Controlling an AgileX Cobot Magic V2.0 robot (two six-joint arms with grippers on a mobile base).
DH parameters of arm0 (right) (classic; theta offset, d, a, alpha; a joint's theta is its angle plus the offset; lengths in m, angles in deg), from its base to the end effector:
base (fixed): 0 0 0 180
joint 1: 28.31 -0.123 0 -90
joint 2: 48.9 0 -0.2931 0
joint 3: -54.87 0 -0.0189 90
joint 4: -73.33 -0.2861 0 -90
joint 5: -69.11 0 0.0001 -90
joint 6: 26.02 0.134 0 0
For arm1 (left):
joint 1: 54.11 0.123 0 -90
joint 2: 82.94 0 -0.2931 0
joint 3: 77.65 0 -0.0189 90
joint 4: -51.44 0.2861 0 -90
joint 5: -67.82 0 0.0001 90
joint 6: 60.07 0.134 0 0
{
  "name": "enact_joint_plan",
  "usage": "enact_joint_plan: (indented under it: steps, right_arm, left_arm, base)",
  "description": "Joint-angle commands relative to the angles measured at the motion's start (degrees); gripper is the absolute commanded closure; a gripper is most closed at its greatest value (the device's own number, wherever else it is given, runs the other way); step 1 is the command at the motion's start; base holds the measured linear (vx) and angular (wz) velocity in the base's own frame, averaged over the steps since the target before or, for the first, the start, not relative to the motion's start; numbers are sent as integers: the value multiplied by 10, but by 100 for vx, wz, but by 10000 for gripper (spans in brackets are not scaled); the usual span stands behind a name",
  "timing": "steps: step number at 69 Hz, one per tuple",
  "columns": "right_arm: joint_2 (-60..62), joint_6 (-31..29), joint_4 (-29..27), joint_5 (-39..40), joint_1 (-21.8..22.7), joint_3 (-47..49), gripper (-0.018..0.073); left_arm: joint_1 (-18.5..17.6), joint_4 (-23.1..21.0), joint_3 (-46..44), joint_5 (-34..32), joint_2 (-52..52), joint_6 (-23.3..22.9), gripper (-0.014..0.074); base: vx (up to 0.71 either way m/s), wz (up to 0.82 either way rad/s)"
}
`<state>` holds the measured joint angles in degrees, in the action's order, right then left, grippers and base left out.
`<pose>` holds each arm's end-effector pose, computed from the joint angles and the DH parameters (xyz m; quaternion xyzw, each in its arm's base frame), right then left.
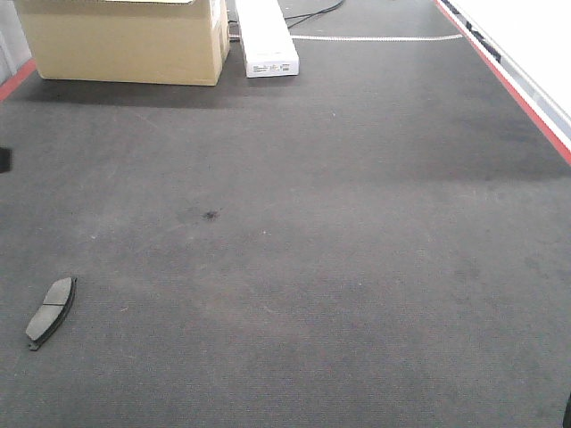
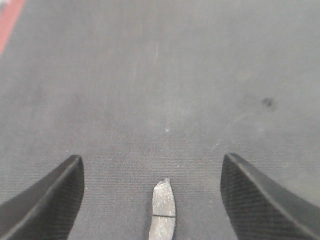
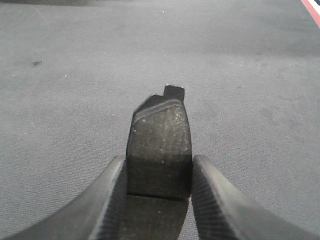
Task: Move and align brake pads A on conveyor
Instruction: 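Lower the left gripper to the belt and release its brake pad, then raise the open left gripper away from the placed pad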
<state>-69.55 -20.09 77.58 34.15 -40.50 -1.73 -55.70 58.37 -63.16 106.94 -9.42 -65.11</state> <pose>0.1230 0.0207 0.2574 -0.0586 0.8275 0.0536 0.5558 0.3090 0.0016 0.3525 -0.0019 0.8942 0.0292 0.4468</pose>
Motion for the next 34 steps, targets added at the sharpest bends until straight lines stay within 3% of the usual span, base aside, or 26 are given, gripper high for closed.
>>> enact_joint_plan:
  steps: [1,22,34]
  right_arm:
    - [-7,-3,6,54,2,16,566]
    - [-7,-3,6,54,2,16,566]
    - [-7,-3,6,54,2,16,566]
  left_arm:
    - [-1,4,42,-67,-77,1,55]
    - [-1,4,205,-61,-291,1,55]
    - [-1,4,255,-46,-403,1,55]
  base:
    - [0,0]
    - [0,0]
    - [0,0]
